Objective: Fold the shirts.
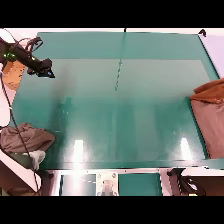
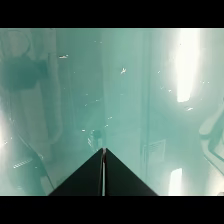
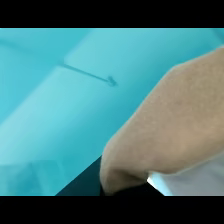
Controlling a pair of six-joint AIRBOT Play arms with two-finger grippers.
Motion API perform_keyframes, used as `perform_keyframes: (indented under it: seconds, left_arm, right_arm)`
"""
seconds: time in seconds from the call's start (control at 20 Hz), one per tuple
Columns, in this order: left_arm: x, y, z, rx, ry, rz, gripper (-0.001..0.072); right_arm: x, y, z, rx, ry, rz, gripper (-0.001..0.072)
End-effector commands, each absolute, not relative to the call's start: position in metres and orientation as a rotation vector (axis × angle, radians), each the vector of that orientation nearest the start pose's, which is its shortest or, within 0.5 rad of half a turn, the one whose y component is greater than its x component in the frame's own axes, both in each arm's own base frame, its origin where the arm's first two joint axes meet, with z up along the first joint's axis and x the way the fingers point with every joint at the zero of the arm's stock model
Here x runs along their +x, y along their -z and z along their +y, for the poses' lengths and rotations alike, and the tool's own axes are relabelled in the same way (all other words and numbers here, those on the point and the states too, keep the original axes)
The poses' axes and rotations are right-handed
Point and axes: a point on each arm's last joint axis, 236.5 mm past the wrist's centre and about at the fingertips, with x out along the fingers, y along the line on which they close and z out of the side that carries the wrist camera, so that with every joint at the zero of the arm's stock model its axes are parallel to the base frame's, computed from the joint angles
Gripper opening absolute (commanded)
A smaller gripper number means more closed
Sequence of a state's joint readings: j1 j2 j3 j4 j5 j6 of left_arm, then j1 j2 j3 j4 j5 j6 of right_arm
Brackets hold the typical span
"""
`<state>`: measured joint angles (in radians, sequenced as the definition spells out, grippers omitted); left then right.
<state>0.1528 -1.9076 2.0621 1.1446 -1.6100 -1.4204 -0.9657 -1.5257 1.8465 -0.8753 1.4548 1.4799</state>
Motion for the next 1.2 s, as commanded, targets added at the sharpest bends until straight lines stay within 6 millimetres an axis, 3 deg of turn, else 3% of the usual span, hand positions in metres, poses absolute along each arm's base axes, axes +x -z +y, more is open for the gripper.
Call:
perform_keyframes:
  seconds: [0.0,0.2,0.4,0.5,0.8,0.85,0.95,1.05,1.15]
  left_arm:
    - [0.497,-0.033,-0.022,-0.287,0.332,1.379,0.0026]
    - [0.495,-0.033,-0.022,-0.289,0.333,1.389,0.0027]
    - [0.494,-0.033,-0.022,-0.289,0.335,1.393,0.0026]
    - [0.493,-0.033,-0.022,-0.288,0.336,1.396,0.0027]
    - [0.493,-0.033,-0.023,-0.288,0.336,1.397,0.0027]
    - [0.493,-0.033,-0.023,-0.288,0.336,1.397,0.0027]
    - [0.493,-0.033,-0.023,-0.289,0.336,1.395,0.0027]
    - [0.496,-0.033,-0.022,-0.289,0.334,1.386,0.0027]
    - [0.498,-0.036,-0.027,-0.304,0.351,1.371,0.0026]
  right_arm:
    - [0.342,-0.170,-0.296,0.816,0.328,0.839,0.0017]
    - [0.299,-0.168,-0.303,0.797,0.517,0.938,0.0017]
    - [0.232,-0.134,-0.302,0.853,0.740,1.188,0.0018]
    - [0.208,-0.112,-0.297,0.901,0.814,1.300,0.0018]
    - [0.136,-0.022,-0.269,0.976,0.970,1.658,0.0028]
    - [0.127,-0.009,-0.269,0.961,0.987,1.693,0.0144]
    - [0.114,0.011,-0.264,0.945,0.996,1.757,0.0606]
    - [0.114,0.018,-0.264,0.952,0.993,1.772,0.0605]
    - [0.128,0.013,-0.269,0.937,0.979,1.740,0.0605]
